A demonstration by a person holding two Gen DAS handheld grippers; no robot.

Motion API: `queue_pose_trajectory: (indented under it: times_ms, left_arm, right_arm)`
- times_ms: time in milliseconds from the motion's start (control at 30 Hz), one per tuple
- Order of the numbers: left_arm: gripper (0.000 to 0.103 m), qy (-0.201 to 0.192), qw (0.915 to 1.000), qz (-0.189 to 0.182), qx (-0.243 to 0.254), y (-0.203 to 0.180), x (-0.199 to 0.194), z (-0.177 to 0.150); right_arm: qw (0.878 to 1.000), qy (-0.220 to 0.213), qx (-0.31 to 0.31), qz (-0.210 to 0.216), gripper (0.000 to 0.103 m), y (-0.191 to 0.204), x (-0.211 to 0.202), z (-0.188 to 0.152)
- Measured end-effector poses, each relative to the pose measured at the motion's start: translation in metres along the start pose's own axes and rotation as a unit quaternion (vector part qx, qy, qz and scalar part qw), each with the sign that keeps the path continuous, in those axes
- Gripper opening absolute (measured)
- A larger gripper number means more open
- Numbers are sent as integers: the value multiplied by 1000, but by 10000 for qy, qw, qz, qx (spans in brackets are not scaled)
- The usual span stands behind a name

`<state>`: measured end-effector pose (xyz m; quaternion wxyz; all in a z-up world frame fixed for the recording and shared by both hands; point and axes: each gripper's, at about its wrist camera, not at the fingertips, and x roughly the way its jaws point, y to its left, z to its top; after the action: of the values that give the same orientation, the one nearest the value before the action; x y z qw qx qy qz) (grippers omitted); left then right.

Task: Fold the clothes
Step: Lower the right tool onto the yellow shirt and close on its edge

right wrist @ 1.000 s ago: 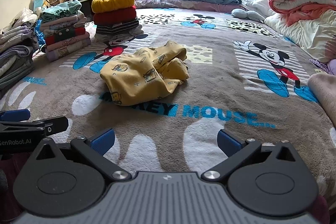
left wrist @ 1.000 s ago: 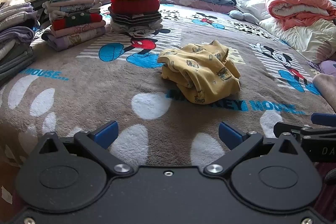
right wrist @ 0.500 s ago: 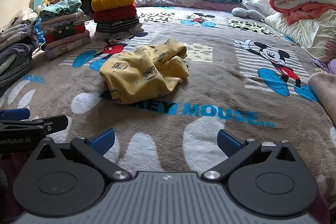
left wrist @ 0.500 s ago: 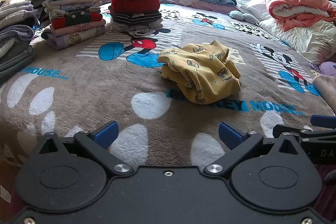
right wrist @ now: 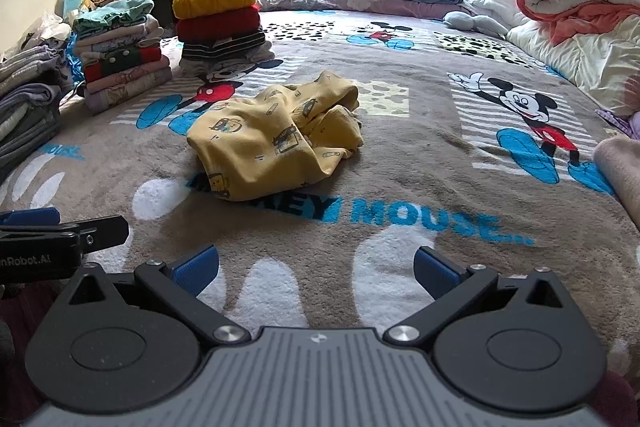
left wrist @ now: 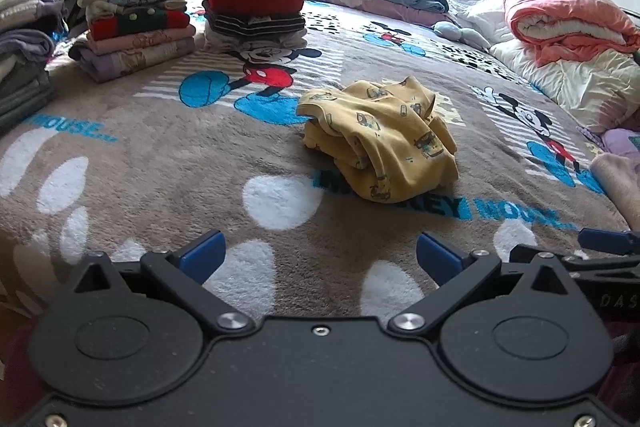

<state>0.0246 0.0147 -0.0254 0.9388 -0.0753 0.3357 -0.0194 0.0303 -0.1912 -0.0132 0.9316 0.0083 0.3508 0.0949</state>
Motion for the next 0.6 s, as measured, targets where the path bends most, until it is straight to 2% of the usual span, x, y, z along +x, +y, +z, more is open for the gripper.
queue_pose_trajectory:
  times_ms: [300,467,600]
  left_arm:
    - [103,146,9983,-393,-394,20,30,13]
    - [103,-215,9979,-479,-386,27,42,23]
    - [103,57,9970,-643,-438,36,58,35]
  right_arm:
    - [9996,-48,-262,84,103,1,20,4]
    - [9984,-115,-425,348,103,-3,31,16]
    - [9970,-77,-658,407,103,-5,40,30]
